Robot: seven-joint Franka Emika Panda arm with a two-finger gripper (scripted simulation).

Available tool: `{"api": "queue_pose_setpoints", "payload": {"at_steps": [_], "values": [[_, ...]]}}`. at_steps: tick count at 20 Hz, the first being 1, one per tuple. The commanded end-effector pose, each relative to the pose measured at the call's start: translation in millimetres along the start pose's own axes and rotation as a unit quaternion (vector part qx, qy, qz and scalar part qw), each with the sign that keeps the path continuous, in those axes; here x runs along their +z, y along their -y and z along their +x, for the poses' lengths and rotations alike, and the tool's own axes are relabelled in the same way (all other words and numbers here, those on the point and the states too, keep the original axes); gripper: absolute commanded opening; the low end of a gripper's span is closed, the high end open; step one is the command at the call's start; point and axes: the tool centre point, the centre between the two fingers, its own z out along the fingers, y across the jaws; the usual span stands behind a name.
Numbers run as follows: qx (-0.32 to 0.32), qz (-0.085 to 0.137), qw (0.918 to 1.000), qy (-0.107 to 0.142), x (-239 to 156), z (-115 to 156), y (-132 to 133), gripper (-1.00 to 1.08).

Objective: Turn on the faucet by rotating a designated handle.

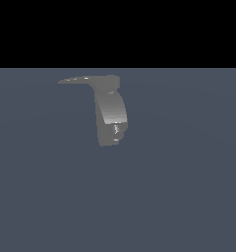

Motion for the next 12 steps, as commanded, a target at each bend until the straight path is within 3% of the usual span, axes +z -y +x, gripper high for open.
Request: {"api": "queue_pose_setpoints", "payload": {"at_steps": [1,12], "values": [[0.000,0.000,1.0000,0.000,0,0,0,-1.00],[0.030,-0.001,0.9995,0.000,10,6,15,-1.00]]}}
